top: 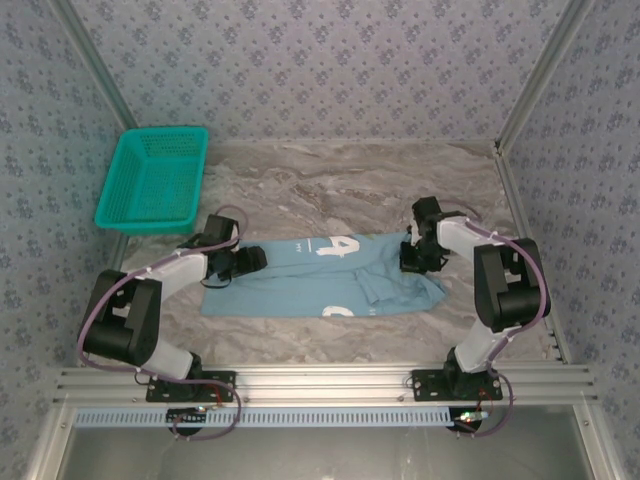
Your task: Fold the inside-out t-shirt
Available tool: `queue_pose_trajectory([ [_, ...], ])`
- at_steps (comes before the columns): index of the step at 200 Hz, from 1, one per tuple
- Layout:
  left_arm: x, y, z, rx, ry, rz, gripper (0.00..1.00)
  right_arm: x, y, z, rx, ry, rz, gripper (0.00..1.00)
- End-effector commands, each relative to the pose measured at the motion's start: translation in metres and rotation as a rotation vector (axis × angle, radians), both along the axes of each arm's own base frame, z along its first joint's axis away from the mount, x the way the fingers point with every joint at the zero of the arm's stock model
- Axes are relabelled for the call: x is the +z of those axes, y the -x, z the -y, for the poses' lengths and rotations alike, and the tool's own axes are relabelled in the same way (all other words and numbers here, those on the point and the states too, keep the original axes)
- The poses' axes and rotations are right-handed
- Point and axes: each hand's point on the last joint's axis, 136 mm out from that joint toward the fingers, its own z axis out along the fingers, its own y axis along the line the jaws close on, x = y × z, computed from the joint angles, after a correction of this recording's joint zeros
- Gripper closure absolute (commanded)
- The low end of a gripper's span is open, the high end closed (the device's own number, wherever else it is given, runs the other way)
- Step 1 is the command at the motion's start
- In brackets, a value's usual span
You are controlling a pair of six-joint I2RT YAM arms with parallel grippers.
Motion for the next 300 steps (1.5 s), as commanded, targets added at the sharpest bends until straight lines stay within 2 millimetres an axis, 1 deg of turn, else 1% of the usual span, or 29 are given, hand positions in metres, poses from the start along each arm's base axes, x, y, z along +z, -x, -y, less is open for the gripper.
queue_pose_trajectory([
  [1,-0.01,0.019,-0.001,-0.007,-0.012,-0.063,0.25,0.007,-0.002,-0.009,0.029,-0.037,0.038,1.0],
  [4,-0.008,0.018,-0.001,-0.007,-0.012,-0.06,0.25,0.009,-0.004,-0.007,0.028,-0.027,0.048,1.0],
  [7,-0.008,0.018,-0.001,-0.009,-0.012,-0.058,0.25,0.009,0.001,-0.002,0.021,-0.006,0.03,1.0],
  [14,-0.006,0.018,0.0,-0.014,-0.01,-0.05,0.25,0.012,0.004,0.01,0.003,0.047,0.015,1.0],
  [36,-0.008,0.021,0.008,-0.049,0.007,-0.061,0.25,0.021,0.01,0.059,-0.068,0.249,-0.015,1.0],
  [55,-0.013,0.028,0.026,-0.106,0.03,-0.086,0.25,0.031,0.01,0.094,-0.156,0.338,-0.004,1.0],
  [66,-0.014,0.033,0.04,-0.145,0.041,-0.091,0.25,0.037,0.007,0.113,-0.199,0.388,0.012,1.0],
  [80,-0.011,0.037,0.056,-0.182,0.055,-0.091,0.25,0.05,0.003,0.137,-0.234,0.466,0.022,1.0],
  [94,-0.004,0.039,0.074,-0.212,0.071,-0.081,0.25,0.065,-0.002,0.16,-0.281,0.528,0.039,1.0],
  [110,0.007,0.041,0.097,-0.261,0.091,-0.059,0.25,0.085,-0.014,0.176,-0.293,0.598,0.08,1.0],
  [116,0.01,0.041,0.105,-0.275,0.096,-0.052,0.25,0.089,-0.015,0.181,-0.291,0.627,0.077,1.0],
  [119,0.012,0.04,0.108,-0.281,0.098,-0.047,0.25,0.098,-0.023,0.183,-0.3,0.636,0.102,1.0],
  [124,0.015,0.039,0.114,-0.293,0.102,-0.037,0.25,0.104,-0.026,0.186,-0.302,0.66,0.109,1.0],
  [135,0.021,0.035,0.123,-0.307,0.107,-0.017,0.25,0.111,-0.029,0.186,-0.286,0.685,0.118,1.0],
  [147,0.025,0.03,0.127,-0.303,0.108,-0.003,0.24,0.115,-0.028,0.183,-0.261,0.7,0.119,1.0],
  [158,0.029,0.025,0.127,-0.298,0.102,0.016,0.24,0.119,-0.028,0.176,-0.233,0.718,0.128,1.0],
  [169,0.034,0.021,0.126,-0.291,0.092,0.037,0.24,0.122,-0.027,0.165,-0.197,0.733,0.147,1.0],
  [189,0.041,0.014,0.115,-0.266,0.063,0.066,0.24,0.123,-0.026,0.132,-0.121,0.724,0.165,1.0],
  [206,0.043,0.01,0.099,-0.241,0.033,0.072,0.24,0.123,-0.023,0.1,-0.057,0.728,0.169,1.0],
  [219,0.045,0.006,0.085,-0.208,0.013,0.077,0.24,0.122,-0.021,0.07,0.005,0.72,0.178,1.0],
  [220,0.045,0.006,0.083,-0.205,0.012,0.076,0.24,0.122,-0.021,0.07,0.005,0.72,0.178,1.0],
  [221,0.045,0.005,0.082,-0.204,0.011,0.077,0.24,0.122,-0.021,0.066,0.014,0.717,0.18,1.0],
  [231,0.046,0.003,0.071,-0.178,0.003,0.081,0.24,0.123,-0.019,0.042,0.047,0.7,0.185,1.0],
  [254,0.049,0.001,0.048,-0.123,-0.012,0.094,0.24,0.124,-0.014,-0.021,0.158,0.679,0.202,1.0],
  [276,0.051,0.002,0.035,-0.093,-0.026,0.11,0.24,0.127,-0.005,-0.075,0.263,0.677,0.203,1.0],
  [278,0.051,0.002,0.034,-0.091,-0.027,0.112,0.24,0.128,-0.004,-0.077,0.266,0.678,0.204,1.0],
  [280,0.05,0.003,0.033,-0.089,-0.03,0.112,0.24,0.128,-0.004,-0.084,0.278,0.679,0.209,1.0],
  [295,0.047,0.005,0.027,-0.08,-0.042,0.108,0.24,0.13,0.0,-0.112,0.334,0.687,0.22,1.0],
  [300,0.046,0.006,0.025,-0.079,-0.044,0.107,0.24,0.131,0.002,-0.124,0.358,0.679,0.226,1.0],
])
